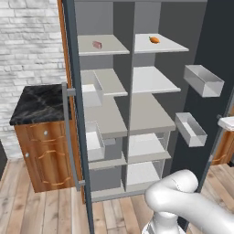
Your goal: There's a steak in the fridge that needs to be moved to the freezer for freezing. Pick up the steak from the fridge, place it on any shelf in the freezer, and close the fridge and freezer doors when done.
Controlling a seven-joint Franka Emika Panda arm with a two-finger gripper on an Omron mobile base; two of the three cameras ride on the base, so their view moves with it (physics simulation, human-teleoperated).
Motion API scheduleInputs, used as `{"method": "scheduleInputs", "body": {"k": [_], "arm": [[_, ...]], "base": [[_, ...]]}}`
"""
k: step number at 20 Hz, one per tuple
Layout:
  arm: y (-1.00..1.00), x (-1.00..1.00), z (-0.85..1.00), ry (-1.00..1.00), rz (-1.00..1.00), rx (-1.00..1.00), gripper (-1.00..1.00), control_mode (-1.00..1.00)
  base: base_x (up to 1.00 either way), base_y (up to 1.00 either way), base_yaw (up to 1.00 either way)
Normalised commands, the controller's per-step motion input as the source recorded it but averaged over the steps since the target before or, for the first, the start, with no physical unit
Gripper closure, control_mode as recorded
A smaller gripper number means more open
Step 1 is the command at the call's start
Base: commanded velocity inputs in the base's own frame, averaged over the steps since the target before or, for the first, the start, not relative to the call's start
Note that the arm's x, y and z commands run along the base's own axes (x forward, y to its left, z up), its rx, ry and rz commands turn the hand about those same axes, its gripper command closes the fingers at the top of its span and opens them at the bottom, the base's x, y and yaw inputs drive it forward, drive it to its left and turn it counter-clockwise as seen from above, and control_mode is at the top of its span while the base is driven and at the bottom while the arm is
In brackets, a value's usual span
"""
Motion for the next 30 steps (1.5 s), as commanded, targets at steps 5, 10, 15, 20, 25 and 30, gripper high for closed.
{"method": "scheduleInputs", "body": {"k": [5,10,15,20,25,30], "arm": [[-0.98,-0.84,0.01,0.0,-0.06,0.01,-1.0,-1.0],[-0.63,0.42,-0.08,0.0,-0.08,0.0,-1.0,-1.0],[-0.49,0.71,-0.35,0.0,-0.02,0.0,-1.0,-1.0],[-0.47,0.49,-0.44,0.0,0.0,0.0,-1.0,-1.0],[-0.46,0.4,-0.29,0.0,0.0,0.0,-1.0,-1.0],[-0.1,0.48,-0.31,0.03,0.0,0.01,-1.0,-1.0]], "base": [[0.0,0.0,0.0],[0.0,0.0,0.0],[0.0,0.0,0.0],[0.0,0.0,0.0],[0.0,0.0,0.0],[0.0,0.0,0.0]]}}
